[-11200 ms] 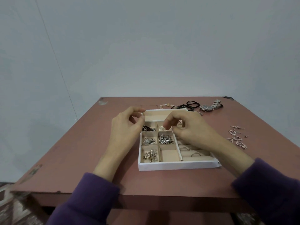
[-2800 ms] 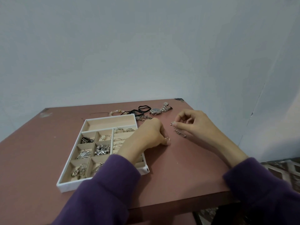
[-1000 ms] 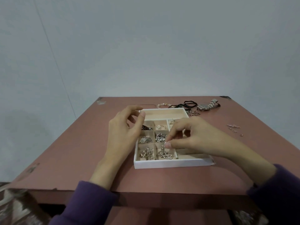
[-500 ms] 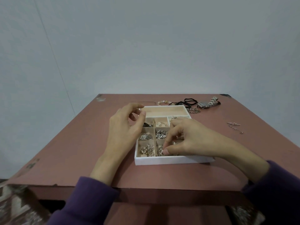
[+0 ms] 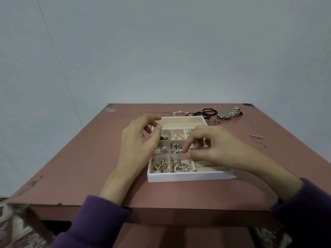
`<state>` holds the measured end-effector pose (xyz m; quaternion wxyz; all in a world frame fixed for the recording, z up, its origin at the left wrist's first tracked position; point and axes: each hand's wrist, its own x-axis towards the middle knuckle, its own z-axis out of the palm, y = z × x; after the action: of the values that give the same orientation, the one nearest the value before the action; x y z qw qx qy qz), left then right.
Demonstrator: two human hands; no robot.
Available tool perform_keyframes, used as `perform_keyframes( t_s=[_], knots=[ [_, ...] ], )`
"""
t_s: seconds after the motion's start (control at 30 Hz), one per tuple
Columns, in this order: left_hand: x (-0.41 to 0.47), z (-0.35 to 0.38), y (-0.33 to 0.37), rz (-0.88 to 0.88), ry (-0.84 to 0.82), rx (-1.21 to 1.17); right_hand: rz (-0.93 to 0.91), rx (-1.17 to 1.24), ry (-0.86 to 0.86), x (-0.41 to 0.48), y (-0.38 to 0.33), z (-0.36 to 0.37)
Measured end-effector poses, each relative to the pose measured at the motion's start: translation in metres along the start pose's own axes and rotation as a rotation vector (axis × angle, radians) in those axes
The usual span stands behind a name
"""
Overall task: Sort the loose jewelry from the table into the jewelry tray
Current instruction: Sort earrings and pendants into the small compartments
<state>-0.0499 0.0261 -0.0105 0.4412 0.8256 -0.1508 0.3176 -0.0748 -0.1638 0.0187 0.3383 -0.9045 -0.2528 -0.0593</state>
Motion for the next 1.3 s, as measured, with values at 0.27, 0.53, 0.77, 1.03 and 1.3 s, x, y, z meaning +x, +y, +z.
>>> perform_keyframes(
  t_s=[0.27,0.53,0.77,1.03,1.3],
  knots=[
    [0.010,0.014,0.050,0.044,-0.211,-0.014,0.159,0.032,0.204,-0.033,0.048,-0.045],
    [0.024,0.093,0.104,0.136,-0.546,0.073,0.474,-0.022,0.520,-0.054,0.124,-0.093],
    [0.020,0.150,0.113,0.083,-0.598,0.149,0.465,-0.095,0.364,-0.059,0.129,-0.089],
    [0.016,0.162,0.105,0.076,-0.471,0.127,0.404,-0.316,0.288,-0.054,0.137,-0.087],
    [0.017,0.159,0.106,0.045,-0.444,0.088,0.318,-0.418,0.247,-0.057,0.138,-0.082]
  ],
)
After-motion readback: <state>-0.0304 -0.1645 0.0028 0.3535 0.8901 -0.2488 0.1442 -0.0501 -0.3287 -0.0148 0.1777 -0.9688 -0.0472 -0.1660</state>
